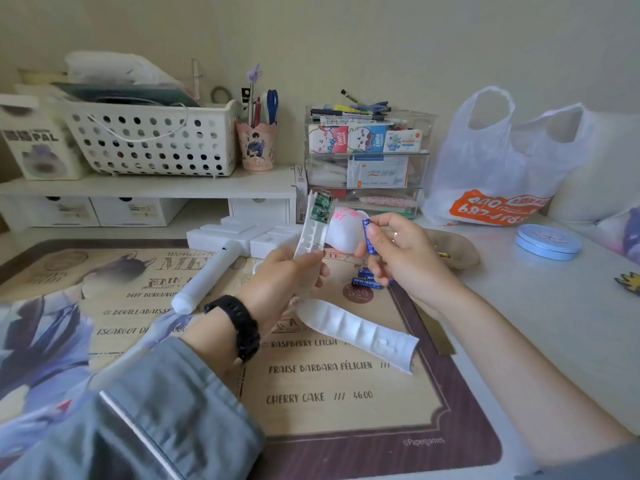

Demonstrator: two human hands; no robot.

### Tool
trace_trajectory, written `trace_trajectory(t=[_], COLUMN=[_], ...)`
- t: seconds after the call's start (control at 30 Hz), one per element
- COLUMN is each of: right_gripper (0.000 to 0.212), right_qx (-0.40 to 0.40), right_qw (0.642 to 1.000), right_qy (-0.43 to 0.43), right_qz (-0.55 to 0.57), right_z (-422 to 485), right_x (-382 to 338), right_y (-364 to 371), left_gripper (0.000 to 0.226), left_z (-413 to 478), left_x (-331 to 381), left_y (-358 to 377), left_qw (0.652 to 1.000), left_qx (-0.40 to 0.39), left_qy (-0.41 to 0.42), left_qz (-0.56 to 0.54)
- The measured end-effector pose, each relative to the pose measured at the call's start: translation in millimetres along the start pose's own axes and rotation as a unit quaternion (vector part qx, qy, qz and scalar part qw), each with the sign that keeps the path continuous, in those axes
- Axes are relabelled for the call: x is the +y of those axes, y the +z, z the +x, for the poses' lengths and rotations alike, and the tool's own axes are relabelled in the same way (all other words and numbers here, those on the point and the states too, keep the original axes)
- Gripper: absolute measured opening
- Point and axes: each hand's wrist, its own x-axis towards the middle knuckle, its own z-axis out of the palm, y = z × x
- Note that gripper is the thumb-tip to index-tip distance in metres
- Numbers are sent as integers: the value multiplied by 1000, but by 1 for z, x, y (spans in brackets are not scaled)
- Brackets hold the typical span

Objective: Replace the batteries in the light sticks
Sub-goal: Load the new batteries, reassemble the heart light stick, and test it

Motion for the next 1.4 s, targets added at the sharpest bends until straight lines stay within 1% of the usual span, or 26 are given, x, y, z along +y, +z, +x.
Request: trace_trajectory(t=[0.07,0.13,0.2,0.3,0.5,0.57,0.7,0.87,1.03,1.1,1.27,1.33,1.4], right_gripper=[6,11,16,26,25,25,25,23,18,19,17,18,24], right_qx=[13,8,-2,-9,-27,-32,-34,-56,-79,-83,-86,-86,-87], right_qw=[997,993,989,988,987,988,987,974,955,951,953,957,960], right_qy=[28,49,53,56,64,63,63,73,104,111,103,97,93], right_qz=[65,109,136,144,143,139,141,206,267,278,273,260,249], right_z=[-1,-1,-1,1,-1,-2,-3,-5,-7,-8,-7,-7,-7], right_x=[-2,-3,-2,0,0,-1,-4,-8,-14,-16,-14,-12,-10], right_y=[1,1,0,-2,0,2,3,3,4,4,4,4,5], left_gripper=[11,6,4,8,20,22,18,18,31,31,15,17,20], left_z=[-1,-2,-2,0,0,0,-2,-2,-2,-1,-1,0,-1], left_x=[0,0,-1,-3,0,0,0,0,-3,-3,-2,-1,0], left_y=[2,4,5,4,7,7,7,7,7,8,8,7,6], left_qw=[997,995,993,993,988,989,991,992,991,990,990,992,992], left_qx=[-22,-22,-12,-6,3,6,-7,-17,0,3,10,7,-1], left_qy=[10,11,4,-8,-7,-2,16,20,-7,-11,-7,2,21], left_qz=[-71,-100,-118,-117,-153,-148,-135,-125,-136,-140,-137,-124,-126])
